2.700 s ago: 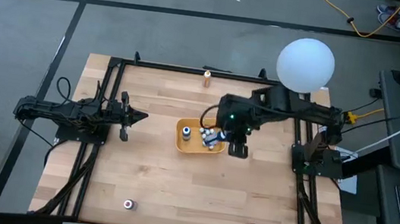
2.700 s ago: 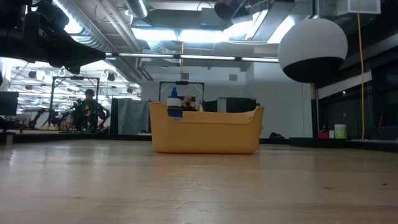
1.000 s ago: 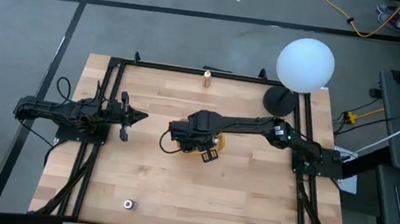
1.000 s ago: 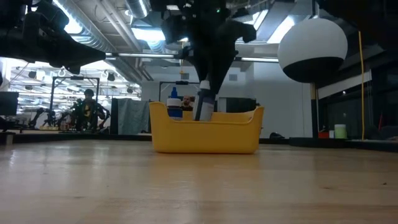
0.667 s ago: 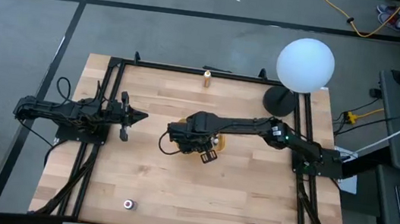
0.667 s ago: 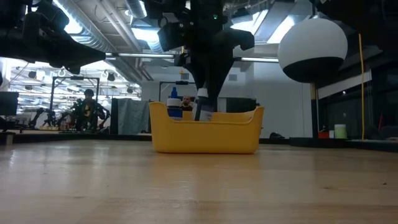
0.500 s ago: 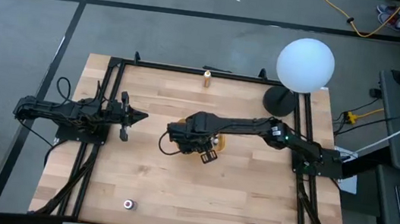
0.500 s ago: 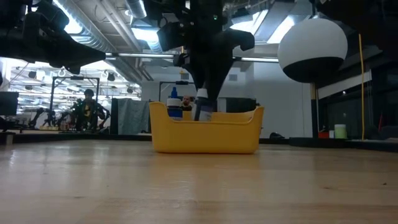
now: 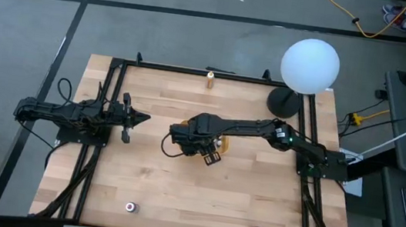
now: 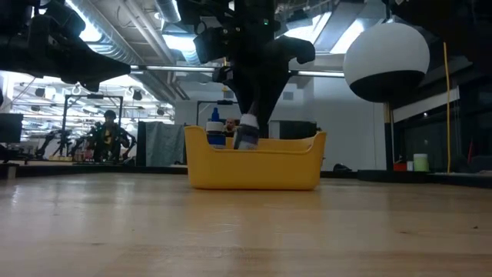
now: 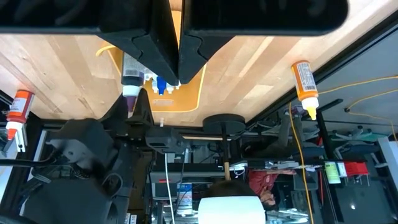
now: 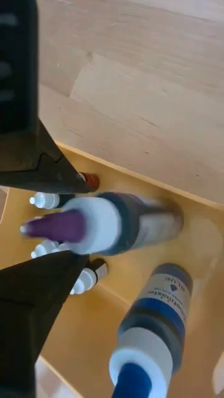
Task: Pick & Place food coloring
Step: Put the purple food coloring bottle into the yellow bin, then put the orange food coloring bottle into the yellow bin
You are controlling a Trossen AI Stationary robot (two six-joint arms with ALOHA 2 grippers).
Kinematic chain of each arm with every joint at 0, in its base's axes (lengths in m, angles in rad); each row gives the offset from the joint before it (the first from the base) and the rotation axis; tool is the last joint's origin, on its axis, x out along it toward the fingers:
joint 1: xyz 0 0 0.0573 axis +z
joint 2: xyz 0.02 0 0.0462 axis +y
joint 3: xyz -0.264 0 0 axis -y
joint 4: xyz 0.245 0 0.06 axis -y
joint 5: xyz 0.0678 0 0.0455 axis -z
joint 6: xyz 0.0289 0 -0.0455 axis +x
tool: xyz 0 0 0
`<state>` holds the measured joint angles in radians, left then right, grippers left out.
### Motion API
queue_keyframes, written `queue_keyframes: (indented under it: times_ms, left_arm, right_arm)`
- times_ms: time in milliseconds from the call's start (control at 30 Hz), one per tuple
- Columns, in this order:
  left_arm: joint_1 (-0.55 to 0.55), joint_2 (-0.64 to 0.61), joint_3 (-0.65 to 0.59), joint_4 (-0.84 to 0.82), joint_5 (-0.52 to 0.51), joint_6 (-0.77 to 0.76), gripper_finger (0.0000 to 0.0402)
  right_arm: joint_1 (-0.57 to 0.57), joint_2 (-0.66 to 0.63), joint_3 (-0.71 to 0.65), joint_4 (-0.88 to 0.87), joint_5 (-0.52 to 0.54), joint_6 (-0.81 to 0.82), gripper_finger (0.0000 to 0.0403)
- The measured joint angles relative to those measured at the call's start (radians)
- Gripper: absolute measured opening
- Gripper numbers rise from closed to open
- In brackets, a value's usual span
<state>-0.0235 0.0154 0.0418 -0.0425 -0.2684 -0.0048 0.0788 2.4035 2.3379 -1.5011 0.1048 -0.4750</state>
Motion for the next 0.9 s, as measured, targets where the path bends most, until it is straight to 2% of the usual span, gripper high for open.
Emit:
queue_keyframes:
  times_ms: [167,633,900]
  left_arm:
    - [0.000,0.000,0.000,0.000,0.000,0.000,0.0011]
    - [0.000,0.000,0.000,0.000,0.000,0.000,0.0008]
    - [0.000,0.000,0.000,0.000,0.000,0.000,0.0005]
  right_arm:
    - [-0.002,0.000,0.000,0.000,0.006,-0.008,0.0169]
    - [-0.003,0.000,0.000,0.001,0.056,0.000,0.0172]
    - [-0.003,-0.028,0.017,-0.001,0.087,0.065,0.0172]
